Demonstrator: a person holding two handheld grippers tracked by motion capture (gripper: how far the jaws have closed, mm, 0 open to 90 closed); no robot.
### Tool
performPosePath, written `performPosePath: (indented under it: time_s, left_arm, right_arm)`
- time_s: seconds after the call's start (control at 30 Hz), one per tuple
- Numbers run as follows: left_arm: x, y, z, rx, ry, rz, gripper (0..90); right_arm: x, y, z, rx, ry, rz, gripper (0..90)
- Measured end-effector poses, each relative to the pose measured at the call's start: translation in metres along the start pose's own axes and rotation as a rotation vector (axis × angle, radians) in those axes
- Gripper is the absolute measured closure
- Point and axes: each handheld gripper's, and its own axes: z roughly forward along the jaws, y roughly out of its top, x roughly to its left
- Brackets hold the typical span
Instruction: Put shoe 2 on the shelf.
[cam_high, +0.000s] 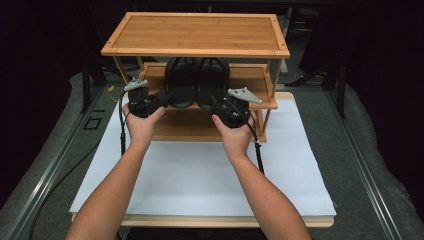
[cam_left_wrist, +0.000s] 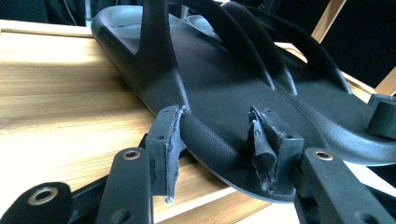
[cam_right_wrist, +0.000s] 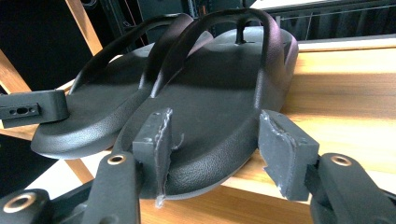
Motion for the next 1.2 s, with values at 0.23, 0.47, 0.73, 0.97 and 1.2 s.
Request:
performPosePath:
  time_s: [0.23,0.47,0.73,0.97,1.2]
  left_arm:
    - [0.0,0.0,-0.002,-0.014,0.005,0.003,56.6]
    - [-0.004,0.002,-0.011,-0.037,0.004,0.018,55.2]
    - [-0.009,0.003,-0.027,-0.054,-0.004,0.027,53.4]
    - [-0.011,-0.001,-0.042,-0.062,-0.022,0.037,53.3]
    - [-0.008,-0.013,-0.06,-0.074,-0.032,0.045,53.6]
  right_arm:
    - [-0.003,0.001,0.0,0.008,0.016,-0.003,42.1]
    - [-0.006,0.004,-0.006,0.005,0.031,-0.011,40.6]
    - [-0.009,0.007,-0.023,0.007,0.066,-0.032,41.0]
    - [-0.011,0.009,-0.04,0.016,0.095,-0.073,41.7]
    - [-0.014,0.007,-0.057,0.008,0.115,-0.111,42.3]
